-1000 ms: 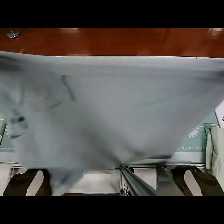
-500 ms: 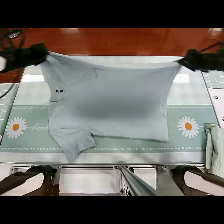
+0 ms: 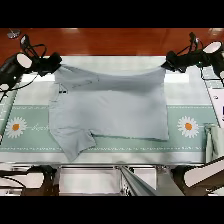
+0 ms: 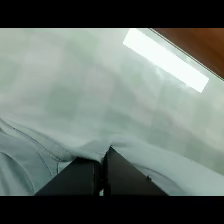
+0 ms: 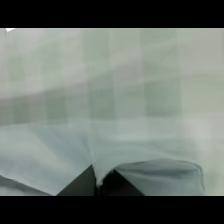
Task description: Fold the shirts.
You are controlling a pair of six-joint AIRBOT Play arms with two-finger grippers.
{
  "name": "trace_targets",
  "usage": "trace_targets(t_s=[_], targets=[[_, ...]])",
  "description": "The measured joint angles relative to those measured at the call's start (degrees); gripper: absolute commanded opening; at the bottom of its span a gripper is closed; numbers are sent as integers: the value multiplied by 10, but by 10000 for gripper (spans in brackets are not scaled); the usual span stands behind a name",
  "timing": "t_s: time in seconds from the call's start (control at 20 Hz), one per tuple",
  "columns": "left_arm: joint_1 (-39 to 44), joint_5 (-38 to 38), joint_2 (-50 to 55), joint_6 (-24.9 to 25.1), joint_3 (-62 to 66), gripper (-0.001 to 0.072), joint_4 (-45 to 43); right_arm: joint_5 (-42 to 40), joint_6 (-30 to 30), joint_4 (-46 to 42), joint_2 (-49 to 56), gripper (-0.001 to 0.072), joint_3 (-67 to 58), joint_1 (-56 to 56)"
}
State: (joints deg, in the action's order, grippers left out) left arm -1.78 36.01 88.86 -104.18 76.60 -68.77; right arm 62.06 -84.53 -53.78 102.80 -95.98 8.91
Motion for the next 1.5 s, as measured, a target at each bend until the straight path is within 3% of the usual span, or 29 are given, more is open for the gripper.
trace_targets(t_s=[0.4,0.8,0.85,0.9,0.95,1.0,1.2,1.35,1.5], targets=[[-32,230,26,164,26,24,6,176,27,-80,-2,25,1,8],[-43,347,63,209,28,24,-6,210,20,-108,0,25,61,-5],[-44,352,65,211,28,29,-7,210,18,-110,0,51,64,-6],[-45,360,66,212,28,216,-7,210,12,-110,0,335,66,-7],[-45,369,67,213,28,656,-7,210,6,-111,0,625,68,-8],[-45,379,67,213,28,704,-9,211,-2,-112,0,625,69,-8],[-61,445,60,203,26,703,-21,224,-18,-117,-28,623,73,-2],[-95,489,21,194,-5,703,-14,181,-23,-134,-108,623,106,15],[-133,495,-58,202,-95,703,-10,121,-26,-145,-219,622,222,37]])
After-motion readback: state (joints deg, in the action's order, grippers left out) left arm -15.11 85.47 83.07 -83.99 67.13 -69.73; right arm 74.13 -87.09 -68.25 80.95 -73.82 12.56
